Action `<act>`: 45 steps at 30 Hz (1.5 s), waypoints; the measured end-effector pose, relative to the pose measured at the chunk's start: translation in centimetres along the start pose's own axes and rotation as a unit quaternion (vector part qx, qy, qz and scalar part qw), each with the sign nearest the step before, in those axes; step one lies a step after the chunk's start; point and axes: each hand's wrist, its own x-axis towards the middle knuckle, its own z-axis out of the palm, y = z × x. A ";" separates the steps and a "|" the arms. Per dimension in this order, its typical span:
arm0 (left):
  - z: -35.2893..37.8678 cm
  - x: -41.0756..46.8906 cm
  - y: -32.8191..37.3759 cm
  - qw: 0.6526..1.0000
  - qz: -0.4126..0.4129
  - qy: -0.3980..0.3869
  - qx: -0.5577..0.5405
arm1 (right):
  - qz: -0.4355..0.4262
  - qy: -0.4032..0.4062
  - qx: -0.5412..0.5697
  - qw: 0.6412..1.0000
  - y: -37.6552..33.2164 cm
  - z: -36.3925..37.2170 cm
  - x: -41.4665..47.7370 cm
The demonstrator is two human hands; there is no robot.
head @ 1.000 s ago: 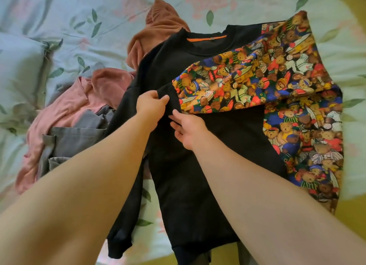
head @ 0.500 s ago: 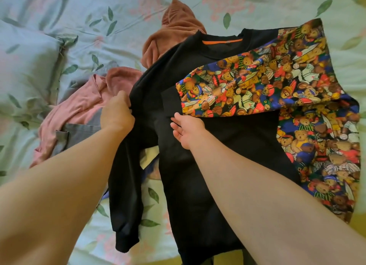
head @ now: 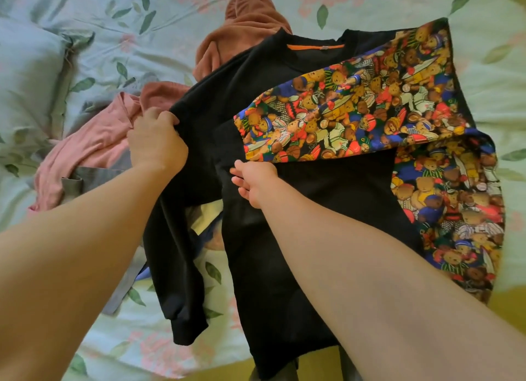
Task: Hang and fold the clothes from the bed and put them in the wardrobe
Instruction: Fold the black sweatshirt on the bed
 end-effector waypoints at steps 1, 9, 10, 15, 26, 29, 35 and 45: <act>0.1 -0.5 0.7 0.997 0.049 0.039 0.035 | -0.001 0.004 -0.030 1.000 0.3 -0.7 -0.1; 5.5 -10.0 8.6 0.959 0.274 -0.067 0.006 | 0.045 0.076 -0.153 0.984 3.7 -11.8 -4.7; 6.4 -12.3 9.6 0.952 0.290 -0.096 0.000 | 0.049 0.100 -0.149 0.982 4.5 -14.0 -5.8; 10.4 -22.1 11.2 0.940 0.242 -0.238 -0.022 | -0.018 0.259 -0.128 0.957 7.8 -24.3 -9.7; 13.9 -31.9 7.0 0.929 -0.220 -0.273 -0.117 | 0.030 0.500 -0.236 0.833 13.0 -40.2 -15.6; 14.6 -32.5 7.3 0.901 -0.359 -0.236 -0.060 | 0.046 0.461 -0.232 0.855 13.2 -40.4 -15.5; 15.5 -33.4 6.9 0.813 -0.503 -0.271 -0.107 | 0.092 0.424 -0.319 0.843 13.4 -40.8 -16.4; 15.8 -36.8 3.7 0.767 -0.508 -0.350 -0.177 | 0.156 0.451 -0.413 0.775 13.8 -42.0 -16.6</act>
